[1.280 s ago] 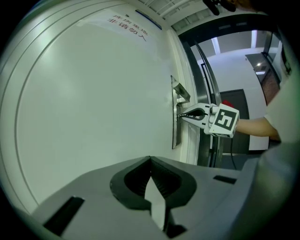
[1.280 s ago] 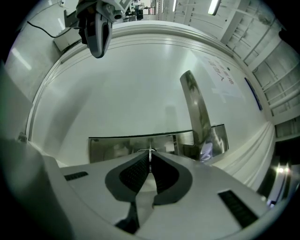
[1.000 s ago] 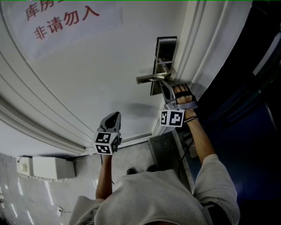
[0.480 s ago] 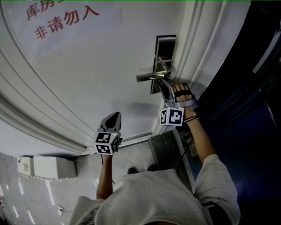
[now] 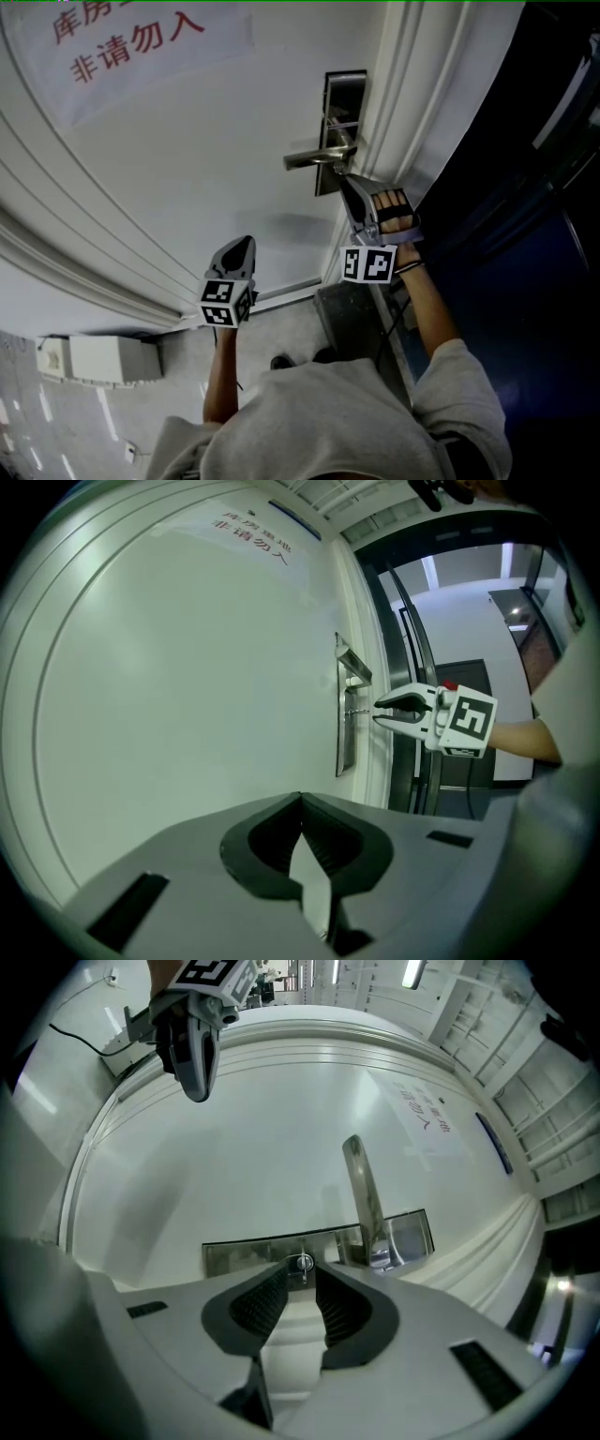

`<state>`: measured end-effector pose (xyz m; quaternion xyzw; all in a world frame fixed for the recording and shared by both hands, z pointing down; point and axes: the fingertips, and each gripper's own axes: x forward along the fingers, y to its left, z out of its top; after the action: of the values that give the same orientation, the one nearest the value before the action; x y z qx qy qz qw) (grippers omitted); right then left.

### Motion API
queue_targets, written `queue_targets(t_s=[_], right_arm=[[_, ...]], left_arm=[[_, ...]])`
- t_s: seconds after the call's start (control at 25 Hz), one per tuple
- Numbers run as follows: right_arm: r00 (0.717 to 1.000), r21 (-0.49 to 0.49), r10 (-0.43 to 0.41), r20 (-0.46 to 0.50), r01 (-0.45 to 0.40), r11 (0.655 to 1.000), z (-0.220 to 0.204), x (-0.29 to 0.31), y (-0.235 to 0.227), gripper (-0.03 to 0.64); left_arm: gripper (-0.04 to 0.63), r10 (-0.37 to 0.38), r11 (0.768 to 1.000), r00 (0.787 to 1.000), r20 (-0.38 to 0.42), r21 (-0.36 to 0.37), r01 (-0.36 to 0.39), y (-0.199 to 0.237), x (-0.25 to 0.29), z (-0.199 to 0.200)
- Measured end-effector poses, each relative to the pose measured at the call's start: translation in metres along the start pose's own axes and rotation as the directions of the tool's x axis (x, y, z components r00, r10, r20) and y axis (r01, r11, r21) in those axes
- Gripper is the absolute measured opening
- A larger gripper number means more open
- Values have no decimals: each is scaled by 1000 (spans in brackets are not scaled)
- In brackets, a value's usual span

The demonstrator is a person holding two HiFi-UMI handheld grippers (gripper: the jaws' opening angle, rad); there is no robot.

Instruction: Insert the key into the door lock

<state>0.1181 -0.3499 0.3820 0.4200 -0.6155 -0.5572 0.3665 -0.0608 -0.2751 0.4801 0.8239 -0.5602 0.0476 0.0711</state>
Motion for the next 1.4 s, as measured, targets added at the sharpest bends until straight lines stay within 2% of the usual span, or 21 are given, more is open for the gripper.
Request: queue_targets(t_s=[0.16, 0.36, 0.56, 0.68, 0.8, 0.88, 0.96, 1.04, 1.24, 1.32, 1.4], right_arm=[[1000, 20, -2, -4, 2, 1000, -6, -18, 6, 88], [1000, 62, 16, -21, -15, 998, -18, -39, 21, 28], [998, 123, 42, -40, -37, 992, -27, -48, 30, 23], [998, 213, 51, -46, -40, 976, -31, -51, 31, 23], [997, 358, 72, -39, -53, 932, -34, -53, 34, 23], [996, 469, 91, -26, -68, 881, -35, -55, 38, 23], [994, 577, 105, -13, -79, 813, -36, -57, 42, 23], [993, 683, 120, -1, -87, 725, -39, -58, 47, 23], [990, 880, 138, 27, -89, 467, -48, -61, 58, 23], [988, 917, 149, 38, -93, 388, -51, -63, 65, 23], [988, 942, 149, 46, -92, 324, -53, -67, 73, 23]], left_arm=[[17, -14, 1000, 1000, -5, 5, 14, -5, 1, 0], [17, -31, 1000, 999, -12, 6, 31, -12, 4, -3], [17, -45, 999, 999, -16, 8, 45, -18, 9, -4], [17, -43, 999, 999, -15, 9, 44, -18, 9, -4], [17, -35, 999, 999, -14, 11, 35, -17, 9, -4], [17, -26, 1000, 1000, -14, 12, 27, -15, 8, -4], [17, -18, 1000, 1000, -15, 12, 18, -12, 7, -4], [17, -12, 1000, 1000, -17, 10, 12, -10, 6, -5], [17, 3, 1000, 1000, -20, 5, -3, -6, 5, -6], [17, 9, 1000, 1000, -20, 3, -9, -5, 5, -7], [16, 17, 1000, 1000, -19, -2, -17, -4, 3, -8]])
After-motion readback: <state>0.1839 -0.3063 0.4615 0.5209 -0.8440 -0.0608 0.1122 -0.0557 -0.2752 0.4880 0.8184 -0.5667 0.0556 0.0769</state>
